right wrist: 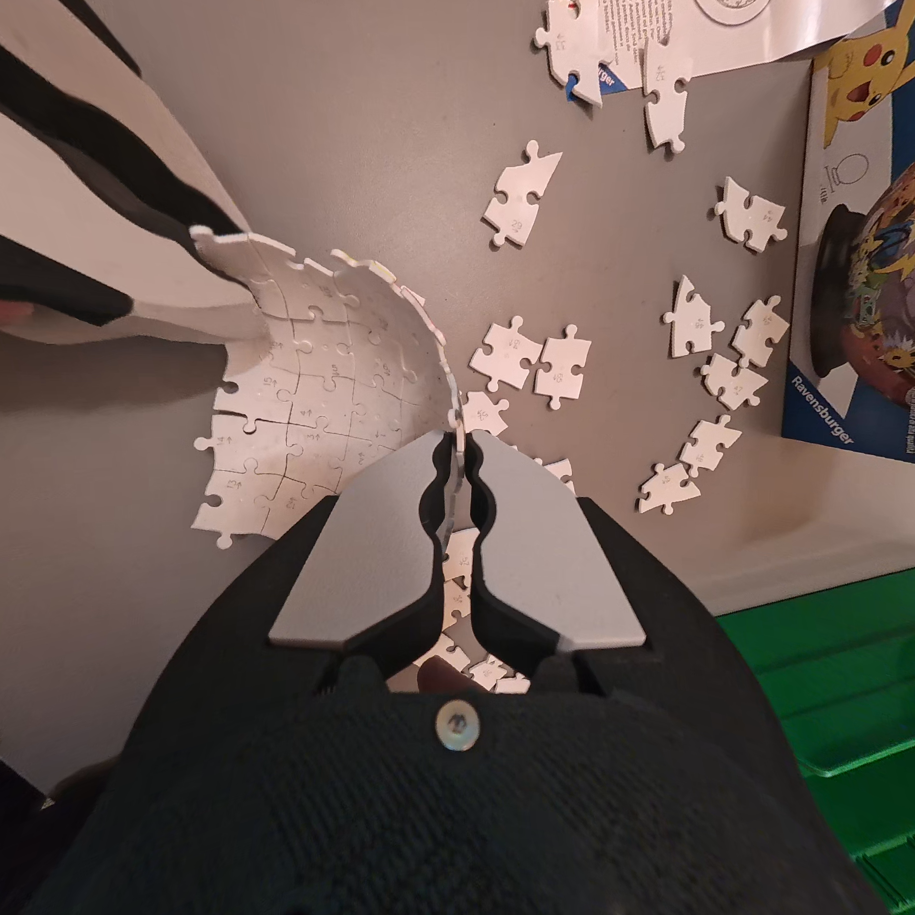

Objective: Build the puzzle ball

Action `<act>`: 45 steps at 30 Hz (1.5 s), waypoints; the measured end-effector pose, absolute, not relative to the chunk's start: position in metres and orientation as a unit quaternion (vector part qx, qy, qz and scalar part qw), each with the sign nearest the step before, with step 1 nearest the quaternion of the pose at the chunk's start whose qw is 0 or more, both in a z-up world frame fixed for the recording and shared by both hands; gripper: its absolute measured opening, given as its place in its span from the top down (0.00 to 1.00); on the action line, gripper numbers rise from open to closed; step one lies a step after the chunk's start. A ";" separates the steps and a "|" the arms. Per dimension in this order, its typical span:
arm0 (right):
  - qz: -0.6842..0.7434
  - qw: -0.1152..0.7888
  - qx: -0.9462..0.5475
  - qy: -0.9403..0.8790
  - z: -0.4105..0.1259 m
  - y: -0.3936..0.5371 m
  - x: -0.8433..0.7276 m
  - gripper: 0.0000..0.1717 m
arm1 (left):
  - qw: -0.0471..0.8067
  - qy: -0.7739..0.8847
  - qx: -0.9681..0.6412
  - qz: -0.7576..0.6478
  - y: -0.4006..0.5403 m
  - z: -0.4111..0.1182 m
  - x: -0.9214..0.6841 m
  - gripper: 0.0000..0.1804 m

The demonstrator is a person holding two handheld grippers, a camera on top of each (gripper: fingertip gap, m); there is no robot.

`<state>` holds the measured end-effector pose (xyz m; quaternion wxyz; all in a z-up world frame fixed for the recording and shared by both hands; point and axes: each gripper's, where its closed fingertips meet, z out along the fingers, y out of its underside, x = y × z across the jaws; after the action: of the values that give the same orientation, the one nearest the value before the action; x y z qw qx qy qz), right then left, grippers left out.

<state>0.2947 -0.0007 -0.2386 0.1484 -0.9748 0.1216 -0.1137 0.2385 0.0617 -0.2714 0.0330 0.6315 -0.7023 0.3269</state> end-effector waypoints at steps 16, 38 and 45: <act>-0.122 0.149 -0.972 0.132 -0.238 -0.003 0.298 0.97 | 0.069 -0.674 0.641 0.362 0.055 -0.271 0.244 0.98; -0.083 0.178 -0.971 0.135 -0.235 -0.008 0.295 0.85 | 0.058 -0.708 0.610 0.350 0.049 -0.272 0.231 0.99; -0.070 0.344 -0.936 -0.001 -0.172 -0.006 0.288 0.78 | 0.060 -0.806 0.491 0.324 0.064 -0.264 0.233 0.99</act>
<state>0.2881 -0.0063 -0.1724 0.3441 -0.9364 -0.0011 -0.0696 0.2329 0.0637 -0.2639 0.0599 0.4911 -0.8063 0.3241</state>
